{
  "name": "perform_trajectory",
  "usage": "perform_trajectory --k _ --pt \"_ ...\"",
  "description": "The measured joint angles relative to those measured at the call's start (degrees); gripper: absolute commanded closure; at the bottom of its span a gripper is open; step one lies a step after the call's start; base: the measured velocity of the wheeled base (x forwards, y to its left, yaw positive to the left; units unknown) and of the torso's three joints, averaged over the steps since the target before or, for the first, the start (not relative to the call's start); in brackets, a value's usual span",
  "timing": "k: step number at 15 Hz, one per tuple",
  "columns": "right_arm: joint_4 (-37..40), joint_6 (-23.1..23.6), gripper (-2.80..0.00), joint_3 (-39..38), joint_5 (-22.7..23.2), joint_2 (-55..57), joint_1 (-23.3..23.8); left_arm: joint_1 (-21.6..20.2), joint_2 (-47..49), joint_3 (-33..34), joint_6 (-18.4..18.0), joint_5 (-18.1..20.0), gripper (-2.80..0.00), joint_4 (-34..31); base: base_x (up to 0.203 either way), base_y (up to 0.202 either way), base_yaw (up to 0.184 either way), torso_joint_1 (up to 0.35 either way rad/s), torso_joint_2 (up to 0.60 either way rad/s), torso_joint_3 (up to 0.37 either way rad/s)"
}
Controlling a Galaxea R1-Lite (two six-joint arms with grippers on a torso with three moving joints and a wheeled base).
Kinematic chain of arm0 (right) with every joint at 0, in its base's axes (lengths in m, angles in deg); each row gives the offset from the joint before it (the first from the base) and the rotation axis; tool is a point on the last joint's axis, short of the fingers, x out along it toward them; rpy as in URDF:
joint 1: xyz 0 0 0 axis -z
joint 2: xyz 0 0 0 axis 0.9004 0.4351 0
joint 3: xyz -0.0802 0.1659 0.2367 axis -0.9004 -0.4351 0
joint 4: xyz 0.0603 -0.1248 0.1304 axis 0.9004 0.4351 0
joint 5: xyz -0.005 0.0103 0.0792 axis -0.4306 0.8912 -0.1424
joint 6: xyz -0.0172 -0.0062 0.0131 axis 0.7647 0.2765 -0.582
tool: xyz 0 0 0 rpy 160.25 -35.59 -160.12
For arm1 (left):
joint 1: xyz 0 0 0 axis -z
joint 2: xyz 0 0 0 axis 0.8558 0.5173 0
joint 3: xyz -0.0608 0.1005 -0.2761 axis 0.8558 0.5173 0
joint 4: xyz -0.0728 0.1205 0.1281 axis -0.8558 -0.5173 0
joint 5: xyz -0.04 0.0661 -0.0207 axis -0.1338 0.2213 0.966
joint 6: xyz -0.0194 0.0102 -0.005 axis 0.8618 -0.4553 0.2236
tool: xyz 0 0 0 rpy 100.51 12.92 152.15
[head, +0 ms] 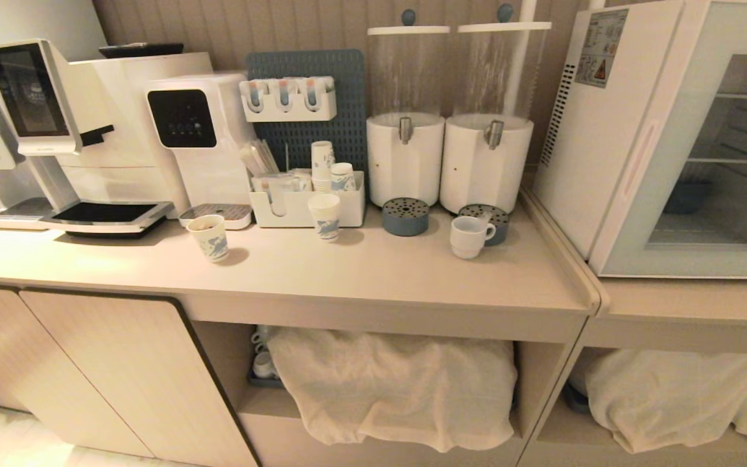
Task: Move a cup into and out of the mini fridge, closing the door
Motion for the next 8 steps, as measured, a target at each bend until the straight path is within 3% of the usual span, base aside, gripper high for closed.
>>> perform_trajectory --k 8 --pt "0.0 -0.1 0.0 0.0 0.0 0.0 0.0 0.0 0.0 0.0 0.0 0.0 0.0 0.0 0.0 0.191 0.0 0.002 0.0 0.003"
